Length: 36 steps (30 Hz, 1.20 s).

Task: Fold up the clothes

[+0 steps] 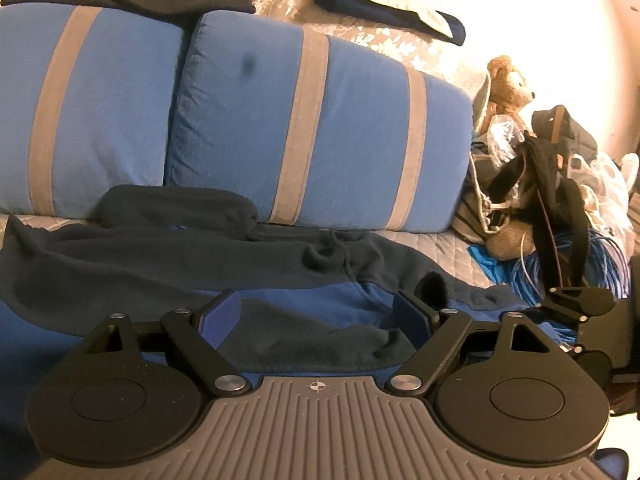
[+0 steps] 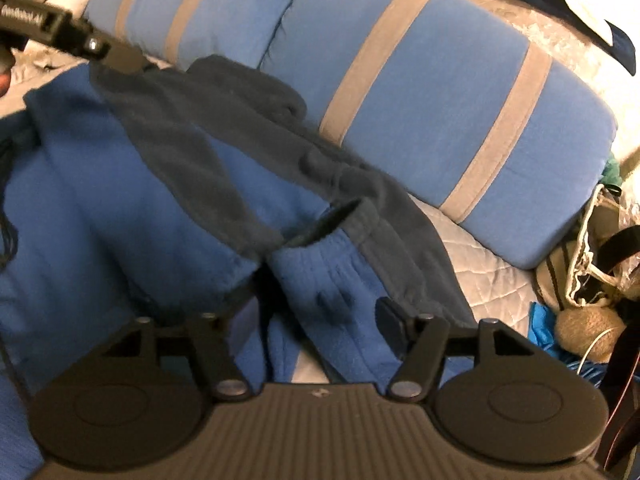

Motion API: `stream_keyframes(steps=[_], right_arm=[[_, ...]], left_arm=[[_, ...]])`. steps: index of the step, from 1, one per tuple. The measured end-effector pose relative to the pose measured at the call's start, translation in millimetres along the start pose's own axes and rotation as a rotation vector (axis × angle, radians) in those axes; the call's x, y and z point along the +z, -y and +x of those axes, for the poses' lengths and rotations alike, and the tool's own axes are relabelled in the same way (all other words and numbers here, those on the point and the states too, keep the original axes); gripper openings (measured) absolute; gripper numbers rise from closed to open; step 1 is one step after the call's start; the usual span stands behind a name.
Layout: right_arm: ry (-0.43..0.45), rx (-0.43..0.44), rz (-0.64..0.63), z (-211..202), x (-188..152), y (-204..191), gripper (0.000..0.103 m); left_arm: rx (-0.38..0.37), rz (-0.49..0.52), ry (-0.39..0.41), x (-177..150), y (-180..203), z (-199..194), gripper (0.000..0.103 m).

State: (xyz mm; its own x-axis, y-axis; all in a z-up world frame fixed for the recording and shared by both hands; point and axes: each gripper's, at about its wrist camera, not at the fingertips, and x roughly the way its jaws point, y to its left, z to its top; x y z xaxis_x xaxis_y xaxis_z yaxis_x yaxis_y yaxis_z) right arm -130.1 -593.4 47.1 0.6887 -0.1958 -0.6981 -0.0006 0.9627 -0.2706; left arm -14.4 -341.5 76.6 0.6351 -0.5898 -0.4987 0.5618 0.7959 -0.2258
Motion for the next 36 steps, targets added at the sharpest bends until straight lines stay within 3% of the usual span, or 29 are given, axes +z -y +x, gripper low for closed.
stream_keyframes(steps=[6, 15, 19, 24, 27, 29, 31, 36], right_arm=[[-0.018, 0.022, -0.059, 10.1, -1.4, 3.3, 0.075], [-0.083, 0.243, 0.027, 28.3, 1.7, 38.6, 0.068], [-0.063, 0.31, 0.032, 21.3, -5.8, 37.6, 0.056], [-0.047, 0.381, -0.006, 7.1, -15.3, 32.5, 0.054], [-0.029, 0.375, -0.009, 0.9, -16.0, 38.7, 0.057], [-0.009, 0.346, 0.002, 0.3, -14.0, 44.2, 0.069], [-0.002, 0.31, 0.019, 4.4, -11.7, 48.9, 0.069], [-0.023, 0.336, -0.016, 16.7, -8.9, 43.3, 0.065]], left_arm=[[0.0, -0.001, 0.0, -0.9, 0.1, 1.9, 0.084], [0.004, 0.007, -0.013, -1.0, 1.1, 6.5, 0.084], [-0.003, 0.01, -0.014, -1.6, 1.0, 6.7, 0.084], [-0.01, 0.011, -0.019, -1.7, 2.0, 8.4, 0.084], [-0.013, 0.018, -0.021, -2.2, 3.3, 8.7, 0.084], [-0.013, 0.019, -0.022, -2.2, 3.6, 9.3, 0.084], [-0.011, 0.019, -0.025, -2.5, 4.0, 10.3, 0.084], [-0.013, 0.02, -0.032, -3.9, 4.1, 12.8, 0.084]])
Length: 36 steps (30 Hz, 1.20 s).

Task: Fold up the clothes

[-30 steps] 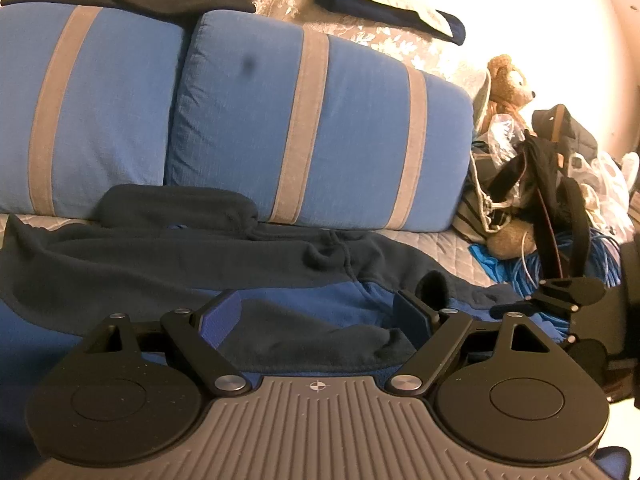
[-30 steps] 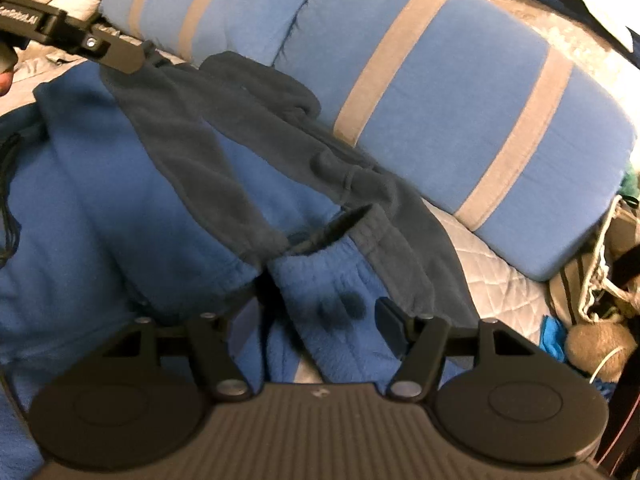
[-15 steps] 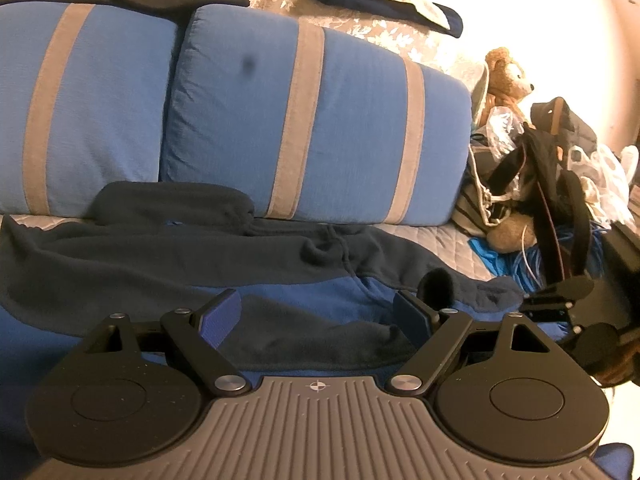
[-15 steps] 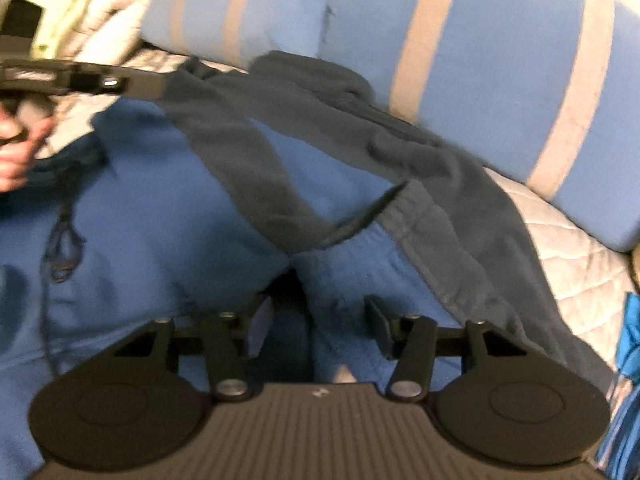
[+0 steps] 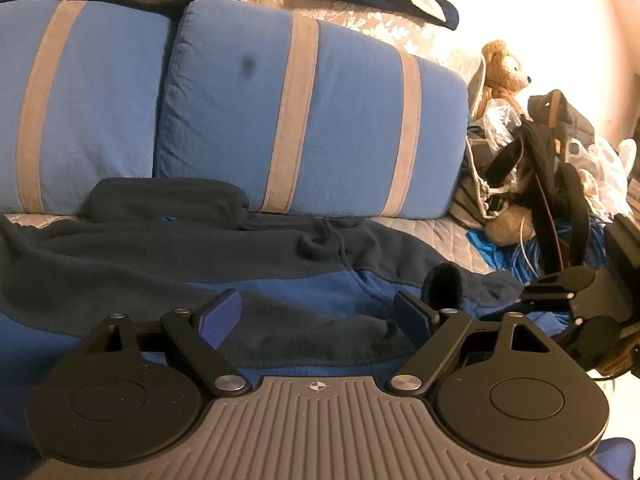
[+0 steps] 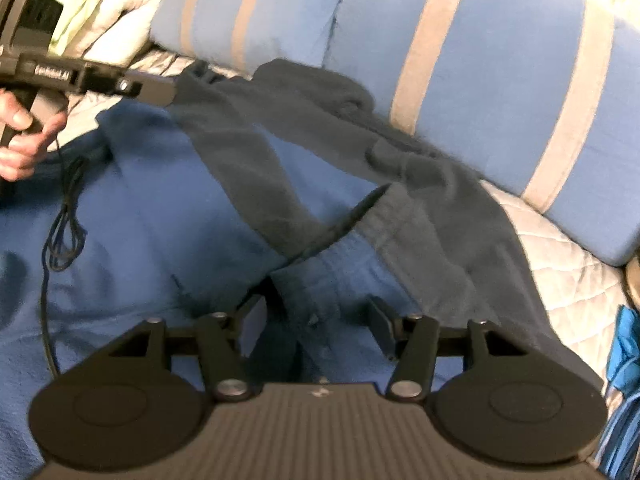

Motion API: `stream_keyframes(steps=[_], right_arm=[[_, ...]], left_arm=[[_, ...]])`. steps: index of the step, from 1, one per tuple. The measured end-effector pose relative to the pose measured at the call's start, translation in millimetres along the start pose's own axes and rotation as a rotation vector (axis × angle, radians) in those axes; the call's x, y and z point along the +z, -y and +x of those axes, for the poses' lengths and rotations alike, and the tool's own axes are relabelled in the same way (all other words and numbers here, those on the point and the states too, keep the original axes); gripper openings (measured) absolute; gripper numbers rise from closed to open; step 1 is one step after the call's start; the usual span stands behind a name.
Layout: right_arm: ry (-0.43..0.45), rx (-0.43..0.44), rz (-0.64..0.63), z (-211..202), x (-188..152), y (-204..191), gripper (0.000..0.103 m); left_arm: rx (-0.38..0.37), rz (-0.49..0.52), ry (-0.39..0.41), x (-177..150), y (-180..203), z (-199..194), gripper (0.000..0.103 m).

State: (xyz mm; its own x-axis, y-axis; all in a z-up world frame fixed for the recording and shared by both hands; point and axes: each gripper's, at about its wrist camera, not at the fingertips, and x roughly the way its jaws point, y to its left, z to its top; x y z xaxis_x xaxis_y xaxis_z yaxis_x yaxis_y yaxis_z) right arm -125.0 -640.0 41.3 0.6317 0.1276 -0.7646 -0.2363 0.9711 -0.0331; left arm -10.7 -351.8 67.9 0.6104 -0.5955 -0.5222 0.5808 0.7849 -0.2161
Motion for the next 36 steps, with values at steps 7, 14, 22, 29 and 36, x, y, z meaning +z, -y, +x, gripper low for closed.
stream_keyframes(steps=[7, 14, 22, 29, 36], right_arm=[[0.003, -0.096, -0.03, 0.6, -2.2, -16.0, 0.021], [0.094, -0.398, -0.155, -17.3, -0.1, -59.5, 0.017], [0.159, -0.715, -0.359, -10.5, -10.0, -98.3, 0.015], [0.189, -0.722, -0.37, -12.9, -1.5, -101.0, 0.014], [0.207, -0.723, -0.425, -11.9, 3.4, -114.0, 0.014]], left_arm=[[-0.01, 0.003, 0.005, -2.2, 1.1, -0.8, 0.084], [-0.112, -0.038, -0.033, 0.4, -0.7, 5.2, 0.084], [-0.33, -0.35, -0.209, 16.2, 6.3, 32.0, 0.084], [-0.465, -0.552, -0.423, 17.3, 31.3, 83.8, 0.084], [-0.531, -0.785, -0.505, 0.6, 30.2, 125.4, 0.084]])
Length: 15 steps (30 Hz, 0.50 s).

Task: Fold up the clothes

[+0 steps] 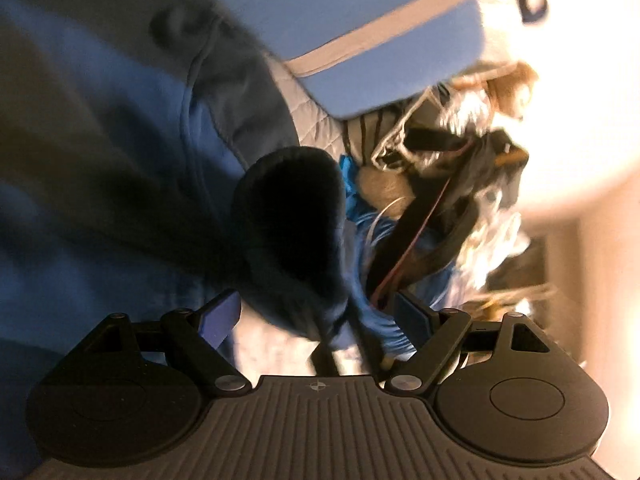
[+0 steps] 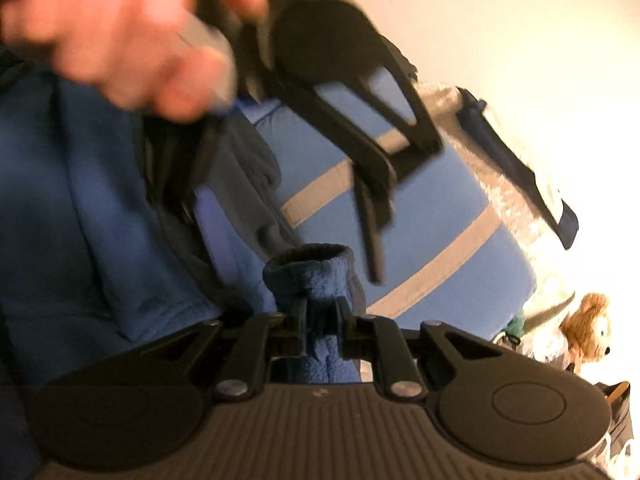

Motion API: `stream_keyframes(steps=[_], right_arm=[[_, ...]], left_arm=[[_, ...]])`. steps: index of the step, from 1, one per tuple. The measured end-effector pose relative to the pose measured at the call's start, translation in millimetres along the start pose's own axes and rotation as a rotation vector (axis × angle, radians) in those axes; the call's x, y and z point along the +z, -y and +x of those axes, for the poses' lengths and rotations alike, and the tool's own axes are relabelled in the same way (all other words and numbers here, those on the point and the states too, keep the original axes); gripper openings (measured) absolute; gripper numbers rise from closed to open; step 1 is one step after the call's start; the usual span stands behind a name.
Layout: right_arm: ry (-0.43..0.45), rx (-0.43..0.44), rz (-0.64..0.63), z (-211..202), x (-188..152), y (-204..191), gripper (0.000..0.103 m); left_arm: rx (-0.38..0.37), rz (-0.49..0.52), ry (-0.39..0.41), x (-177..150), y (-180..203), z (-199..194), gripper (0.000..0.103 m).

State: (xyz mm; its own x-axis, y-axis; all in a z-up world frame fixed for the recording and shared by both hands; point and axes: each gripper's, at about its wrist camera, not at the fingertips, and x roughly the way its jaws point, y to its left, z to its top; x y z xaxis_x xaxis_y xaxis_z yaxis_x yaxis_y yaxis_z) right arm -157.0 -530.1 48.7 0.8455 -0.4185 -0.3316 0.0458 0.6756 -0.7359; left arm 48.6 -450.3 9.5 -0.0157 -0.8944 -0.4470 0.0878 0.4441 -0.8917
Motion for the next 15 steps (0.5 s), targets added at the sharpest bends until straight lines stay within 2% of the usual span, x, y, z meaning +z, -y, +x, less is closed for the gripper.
stream_keyframes(steps=[2, 5, 11, 12, 13, 14, 15], right_arm=[[0.013, 0.002, -0.012, -3.8, 1.1, -2.1, 0.014], [0.032, 0.005, -0.03, -9.4, 2.9, -5.2, 0.014], [0.071, 0.011, -0.066, -20.7, 6.3, -11.4, 0.014], [0.078, 0.012, -0.073, -22.6, 6.9, -12.5, 0.014], [0.084, 0.013, -0.079, -24.4, 7.5, -13.5, 0.014], [0.091, 0.015, -0.084, -26.3, 8.0, -14.4, 0.016], [0.098, 0.017, -0.077, -28.2, 7.8, -13.0, 0.026]], left_arm=[[-0.023, -0.046, 0.018, 3.8, -5.9, 1.1, 0.083], [-0.011, -0.037, 0.028, 4.9, -5.8, 0.1, 0.082], [0.015, -0.031, 0.036, 5.4, -0.3, -6.8, 0.04], [0.016, -0.028, 0.036, 6.1, 1.0, -8.7, 0.024], [0.009, -0.023, 0.038, 6.1, 1.8, -11.9, 0.017], [-0.001, -0.017, 0.043, 6.0, 3.3, -14.7, 0.017], [-0.01, -0.008, 0.05, 5.7, 5.3, -17.9, 0.016]])
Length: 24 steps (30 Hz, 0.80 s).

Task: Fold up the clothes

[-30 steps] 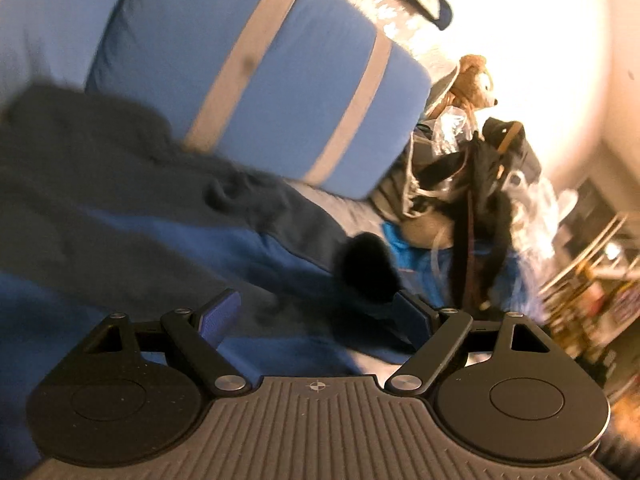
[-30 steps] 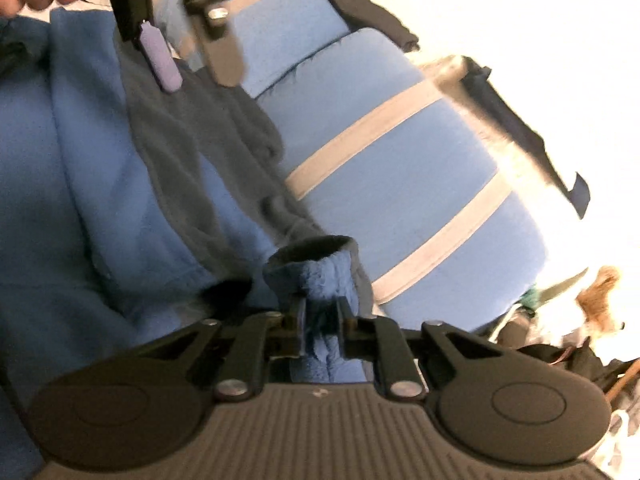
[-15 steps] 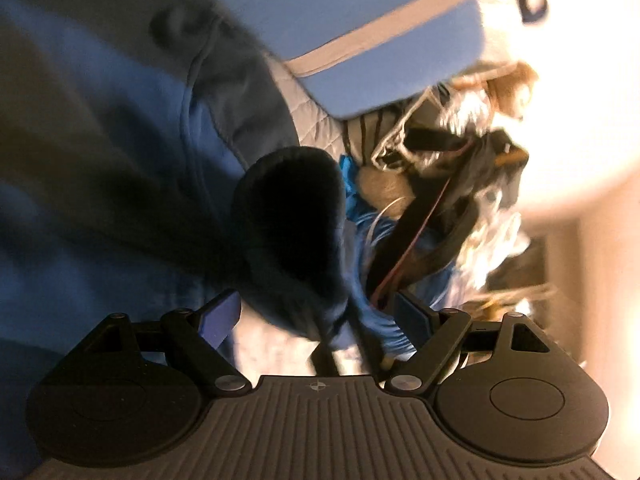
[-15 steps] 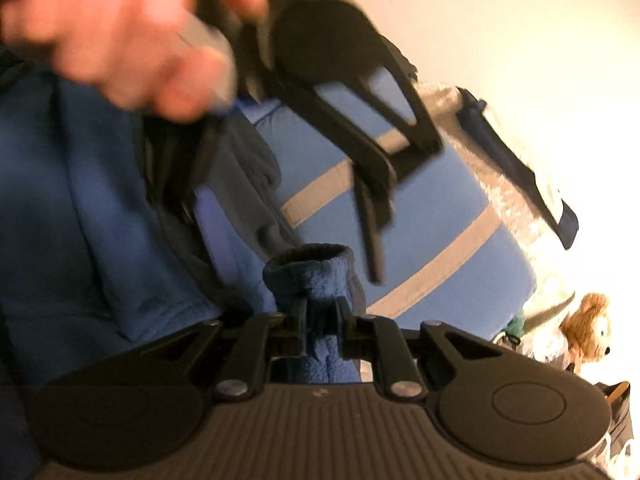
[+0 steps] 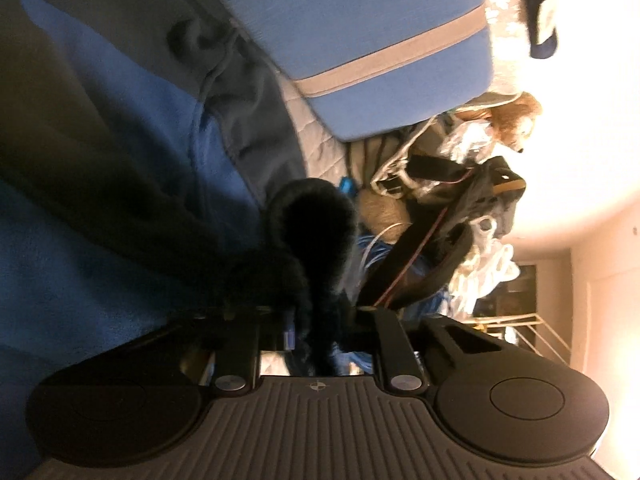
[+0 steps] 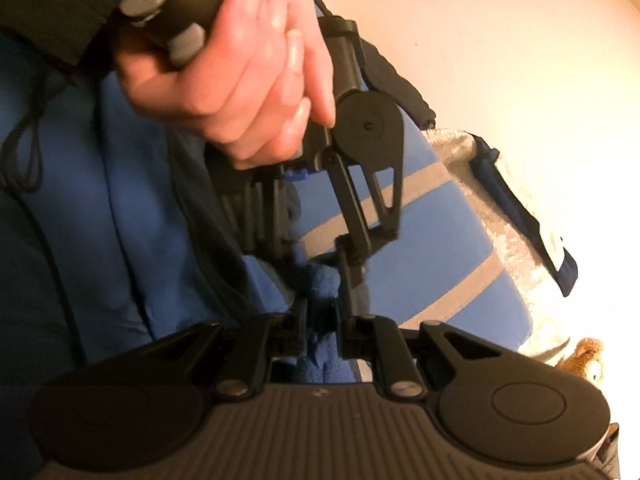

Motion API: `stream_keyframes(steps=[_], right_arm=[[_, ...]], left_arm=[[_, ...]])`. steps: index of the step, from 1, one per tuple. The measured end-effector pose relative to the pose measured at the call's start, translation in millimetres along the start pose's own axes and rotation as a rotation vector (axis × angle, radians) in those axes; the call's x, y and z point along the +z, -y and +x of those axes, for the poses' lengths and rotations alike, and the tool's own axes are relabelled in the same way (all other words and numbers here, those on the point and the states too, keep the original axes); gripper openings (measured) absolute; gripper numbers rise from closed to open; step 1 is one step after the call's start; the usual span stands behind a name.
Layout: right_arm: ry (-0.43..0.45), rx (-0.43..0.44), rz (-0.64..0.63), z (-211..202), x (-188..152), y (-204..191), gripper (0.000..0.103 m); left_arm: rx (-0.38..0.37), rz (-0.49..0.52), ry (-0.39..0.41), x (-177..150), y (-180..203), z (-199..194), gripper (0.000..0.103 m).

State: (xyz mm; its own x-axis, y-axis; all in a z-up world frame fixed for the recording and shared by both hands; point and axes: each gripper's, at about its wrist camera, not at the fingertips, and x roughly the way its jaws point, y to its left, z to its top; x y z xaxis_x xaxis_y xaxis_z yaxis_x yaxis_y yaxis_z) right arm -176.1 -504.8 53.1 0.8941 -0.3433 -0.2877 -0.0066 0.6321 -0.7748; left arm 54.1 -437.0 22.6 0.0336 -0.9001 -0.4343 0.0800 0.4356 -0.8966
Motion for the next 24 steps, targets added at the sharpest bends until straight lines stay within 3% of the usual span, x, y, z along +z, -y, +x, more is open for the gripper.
stream_keyframes(steps=[2, 4, 5, 16, 24], right_arm=[[0.011, -0.007, 0.023, -2.2, -1.5, 3.2, 0.053], [-0.011, -0.039, 0.041, 1.0, -5.4, 4.9, 0.073], [-0.024, -0.058, 0.046, 4.4, -9.0, 5.4, 0.076], [-0.185, -0.271, 0.149, 49.2, -56.0, 23.6, 0.086], [-0.293, -0.258, 0.373, 67.5, -77.6, 70.9, 0.091]], left_arm=[[-0.016, 0.039, 0.027, -1.7, 7.1, -9.1, 0.016], [-0.034, 0.066, 0.052, -3.0, 14.5, -19.2, 0.015], [-0.043, 0.077, 0.063, -3.4, 17.9, -23.7, 0.015], [-0.122, 0.157, 0.181, 5.2, 45.9, -72.3, 0.014], [-0.152, 0.156, 0.298, 10.3, 60.9, -114.3, 0.014]])
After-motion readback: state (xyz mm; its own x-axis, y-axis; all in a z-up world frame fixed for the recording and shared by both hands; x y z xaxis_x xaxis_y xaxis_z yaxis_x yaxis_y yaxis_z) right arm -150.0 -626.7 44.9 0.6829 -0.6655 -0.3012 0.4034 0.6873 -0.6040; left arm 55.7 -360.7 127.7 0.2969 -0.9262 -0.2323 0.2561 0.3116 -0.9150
